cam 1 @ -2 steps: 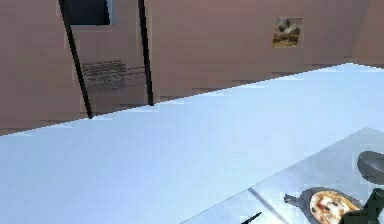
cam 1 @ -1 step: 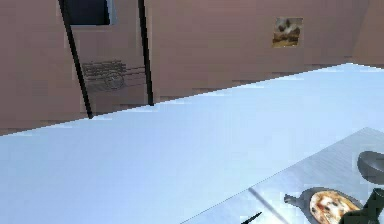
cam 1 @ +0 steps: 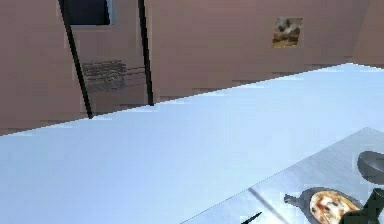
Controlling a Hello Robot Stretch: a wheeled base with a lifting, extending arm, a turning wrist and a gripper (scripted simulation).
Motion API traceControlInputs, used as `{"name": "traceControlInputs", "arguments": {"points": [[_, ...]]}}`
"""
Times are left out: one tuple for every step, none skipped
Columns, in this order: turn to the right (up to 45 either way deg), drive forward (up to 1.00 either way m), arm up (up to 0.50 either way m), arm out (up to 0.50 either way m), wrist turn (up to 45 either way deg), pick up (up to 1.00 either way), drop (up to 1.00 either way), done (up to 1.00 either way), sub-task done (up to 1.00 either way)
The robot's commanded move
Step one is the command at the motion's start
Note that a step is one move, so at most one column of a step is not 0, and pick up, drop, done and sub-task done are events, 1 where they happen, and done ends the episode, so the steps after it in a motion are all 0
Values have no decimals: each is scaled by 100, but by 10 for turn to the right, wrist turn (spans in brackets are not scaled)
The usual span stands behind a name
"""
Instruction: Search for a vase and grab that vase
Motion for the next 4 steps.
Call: {"name": "traceControlInputs", "arguments": {"points": [[0,0,0,0,450,0,0,0,0],[0,0,0,0,450,0,0,0,0],[0,0,0,0,210,0,0,0,0],[0,0,-28,0,0,0,0,0,0]]}}
